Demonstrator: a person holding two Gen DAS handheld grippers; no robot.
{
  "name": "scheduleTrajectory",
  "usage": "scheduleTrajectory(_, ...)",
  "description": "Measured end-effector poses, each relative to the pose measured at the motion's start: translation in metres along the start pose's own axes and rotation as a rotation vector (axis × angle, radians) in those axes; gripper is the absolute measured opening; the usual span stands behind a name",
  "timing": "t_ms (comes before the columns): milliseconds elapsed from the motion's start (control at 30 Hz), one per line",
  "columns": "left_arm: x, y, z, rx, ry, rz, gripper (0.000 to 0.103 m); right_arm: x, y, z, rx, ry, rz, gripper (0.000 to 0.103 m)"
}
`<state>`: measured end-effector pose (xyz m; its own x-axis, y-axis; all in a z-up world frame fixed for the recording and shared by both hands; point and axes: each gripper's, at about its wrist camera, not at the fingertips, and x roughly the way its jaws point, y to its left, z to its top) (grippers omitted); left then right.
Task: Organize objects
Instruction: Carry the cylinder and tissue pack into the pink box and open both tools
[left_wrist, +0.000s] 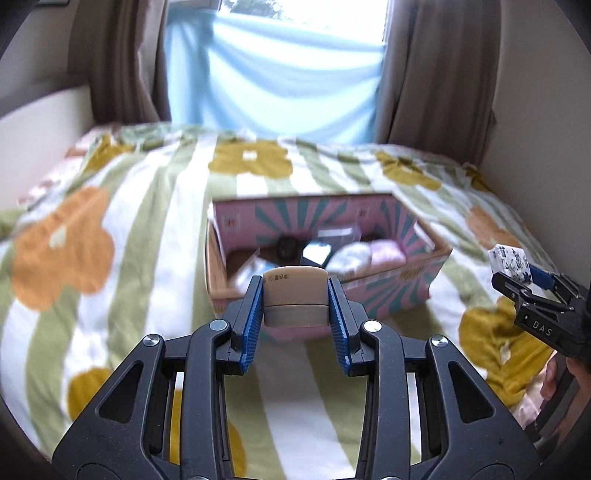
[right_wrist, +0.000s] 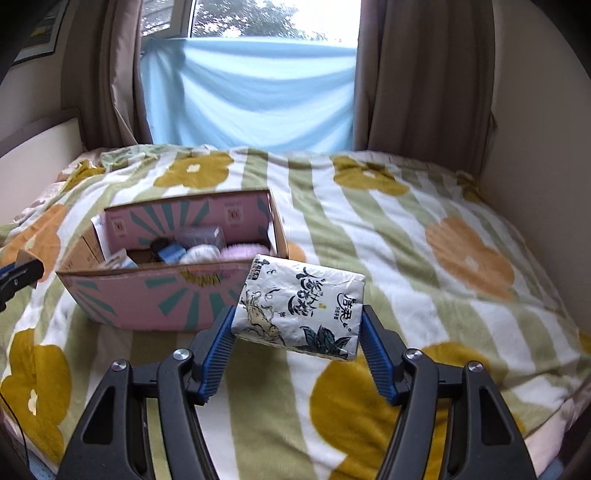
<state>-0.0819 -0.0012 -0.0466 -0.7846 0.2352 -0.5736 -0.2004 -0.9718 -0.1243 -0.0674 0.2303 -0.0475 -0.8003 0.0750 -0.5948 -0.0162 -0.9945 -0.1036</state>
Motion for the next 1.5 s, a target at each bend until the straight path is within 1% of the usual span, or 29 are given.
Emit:
scheduleTrajectory(100,-0.006,-0.001,0.022,0.030,-0.033,0.002,0.031,-0.007,0.006,0.021,-0.050,-0.042,0.007,0.061)
scheduleTrajectory(167,-0.004,0.000,0.036,0.047,-0.036,0.011,0.031,-0.005,0.011,0.035,-0.076,-0.054,0.024,0.061)
scheduleTrajectory(267,0.006,0.003,0.055,0.057,-0.031,-0.001,0.031,0.002,0.016,0.057,-0.080,-0.047,0.083,0.061)
scheduleTrajectory(367,0.020,0.006,0.073,0.061,-0.018,-0.012,0.031,0.015,0.018,0.079,-0.052,-0.025,0.161,0.061)
scheduleTrajectory(433,0.033,0.007,0.083,0.057,-0.005,-0.021,0.031,0.026,0.023,0.092,-0.041,-0.008,0.202,0.061)
scheduleTrajectory(533,0.058,0.010,0.095,0.051,0.027,-0.027,0.031,0.044,0.034,0.106,-0.044,0.022,0.235,0.061)
scheduleTrajectory(633,0.086,0.009,0.102,0.057,0.072,-0.028,0.031,0.067,0.046,0.118,-0.052,0.063,0.260,0.061)
scheduleTrajectory(700,0.107,0.010,0.103,0.049,0.114,-0.042,0.031,0.083,0.053,0.123,-0.059,0.096,0.274,0.061)
scheduleTrajectory(767,0.131,0.013,0.102,0.031,0.170,-0.057,0.031,0.099,0.059,0.125,-0.062,0.137,0.291,0.061)
scheduleTrajectory(967,0.179,0.024,0.093,-0.005,0.272,-0.059,0.031,0.142,0.066,0.120,-0.079,0.234,0.296,0.061)
scheduleTrajectory(1167,0.208,0.032,0.079,-0.021,0.345,-0.038,0.031,0.167,0.065,0.105,-0.072,0.292,0.285,0.061)
scheduleTrajectory(1267,0.213,0.031,0.076,-0.016,0.358,-0.027,0.031,0.175,0.065,0.102,-0.071,0.308,0.279,0.061)
scheduleTrajectory(1400,0.213,0.030,0.077,-0.008,0.354,-0.008,0.031,0.180,0.063,0.102,-0.065,0.323,0.274,0.061)
scheduleTrajectory(1500,0.210,0.030,0.079,-0.020,0.346,-0.022,0.031,0.180,0.063,0.105,-0.056,0.329,0.296,0.061)
